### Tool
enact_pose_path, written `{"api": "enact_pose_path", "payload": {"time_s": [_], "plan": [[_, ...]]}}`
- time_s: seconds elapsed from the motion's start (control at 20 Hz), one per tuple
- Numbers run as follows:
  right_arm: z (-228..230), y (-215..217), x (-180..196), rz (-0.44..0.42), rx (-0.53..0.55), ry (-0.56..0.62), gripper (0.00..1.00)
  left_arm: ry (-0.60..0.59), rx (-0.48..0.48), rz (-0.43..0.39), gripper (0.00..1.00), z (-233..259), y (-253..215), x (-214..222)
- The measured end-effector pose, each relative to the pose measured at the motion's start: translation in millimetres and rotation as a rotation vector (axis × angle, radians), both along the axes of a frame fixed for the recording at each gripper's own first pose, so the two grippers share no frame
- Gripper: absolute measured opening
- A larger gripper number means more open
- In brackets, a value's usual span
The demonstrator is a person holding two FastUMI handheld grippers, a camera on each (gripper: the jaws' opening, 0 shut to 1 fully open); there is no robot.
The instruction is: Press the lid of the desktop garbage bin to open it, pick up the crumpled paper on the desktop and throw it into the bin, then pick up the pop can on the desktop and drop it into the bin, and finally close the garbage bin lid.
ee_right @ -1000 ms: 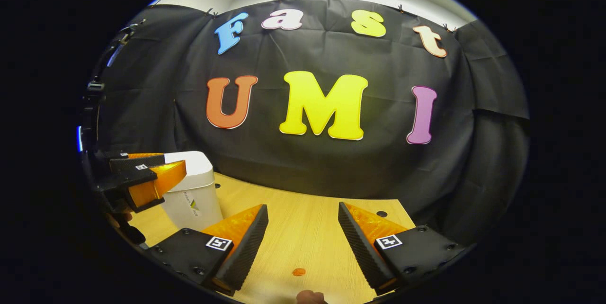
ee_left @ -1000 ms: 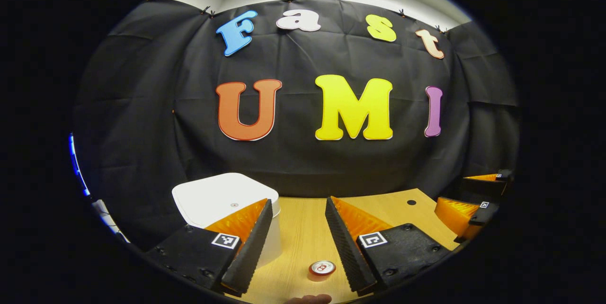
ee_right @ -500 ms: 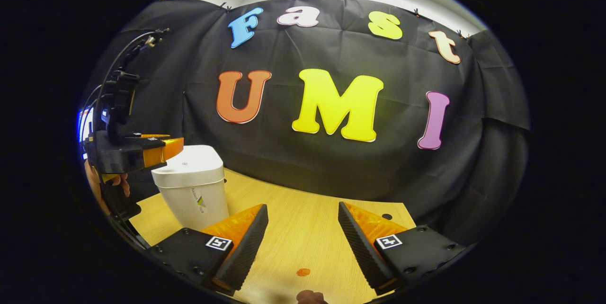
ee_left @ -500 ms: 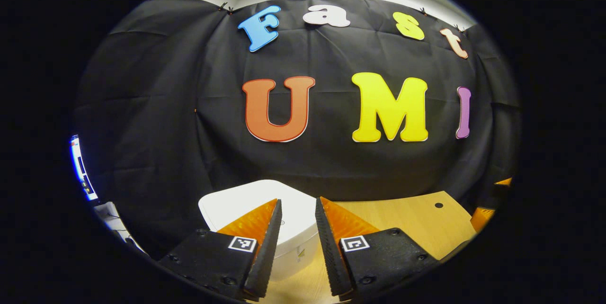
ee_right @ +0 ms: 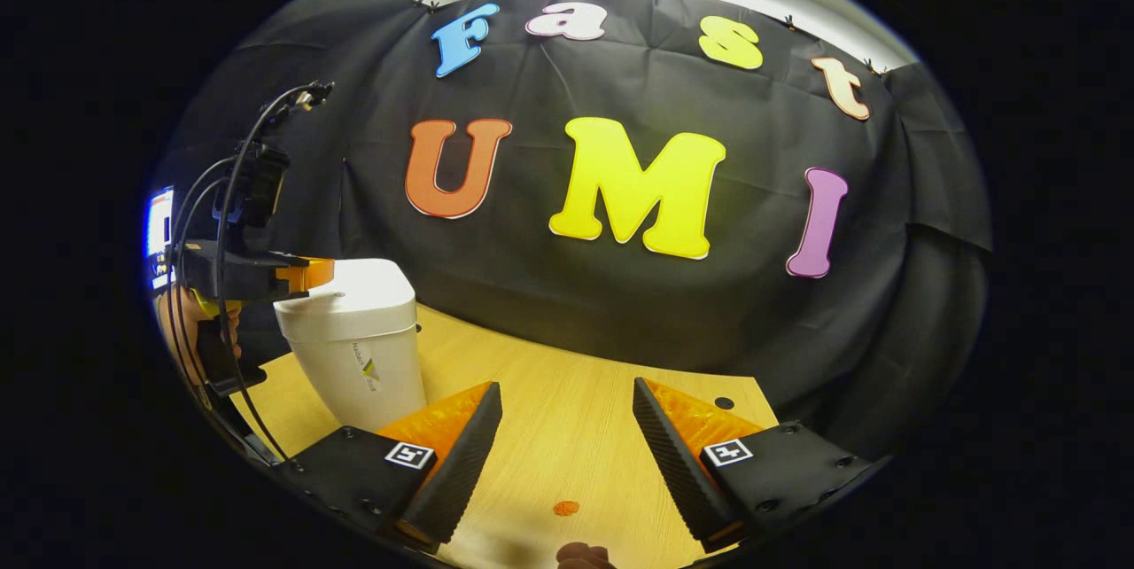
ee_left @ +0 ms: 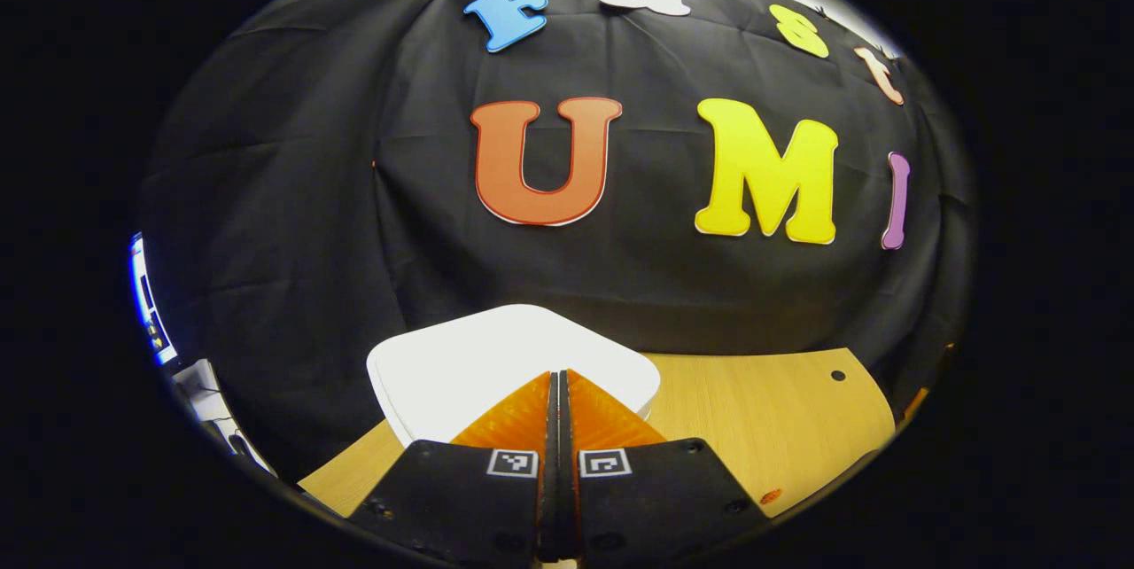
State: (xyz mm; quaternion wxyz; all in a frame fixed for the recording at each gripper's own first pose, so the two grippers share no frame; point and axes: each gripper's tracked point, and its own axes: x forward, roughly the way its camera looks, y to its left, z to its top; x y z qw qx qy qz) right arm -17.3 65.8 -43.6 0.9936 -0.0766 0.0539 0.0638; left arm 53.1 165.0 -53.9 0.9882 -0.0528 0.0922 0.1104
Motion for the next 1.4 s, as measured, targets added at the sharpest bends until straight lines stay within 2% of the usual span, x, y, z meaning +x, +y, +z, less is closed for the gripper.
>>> {"api": "enact_pose_path", "payload": {"time_s": [0.35, 0.7, 0.95, 1.05, 1.15, 1.3, 1.4], "plan": [[-7, -15, 9, -0.030, 0.020, 0.022, 0.94, 0.083, 0.000, -0.003, 0.03, -17, 0, 20], [-21, -35, 16, -0.044, 0.054, 0.054, 0.94, 0.122, 0.014, 0.049, 0.03, -22, 2, 19], [-22, -45, 16, -0.027, 0.062, 0.051, 0.94, 0.108, 0.020, 0.079, 0.03, -20, 2, 21], [-20, -49, 15, -0.016, 0.066, 0.049, 0.94, 0.113, 0.056, 0.077, 0.03, -14, 0, 20], [-22, -50, 13, 0.006, 0.072, 0.058, 0.94, 0.120, 0.049, 0.060, 0.03, -10, -3, 22], [-28, -55, 9, 0.027, 0.069, 0.075, 0.94, 0.081, 0.064, 0.094, 0.03, 10, 2, 17], [-30, -61, 5, 0.037, 0.068, 0.081, 0.94, 0.050, 0.111, 0.102, 0.03, 28, 1, 13]]}}
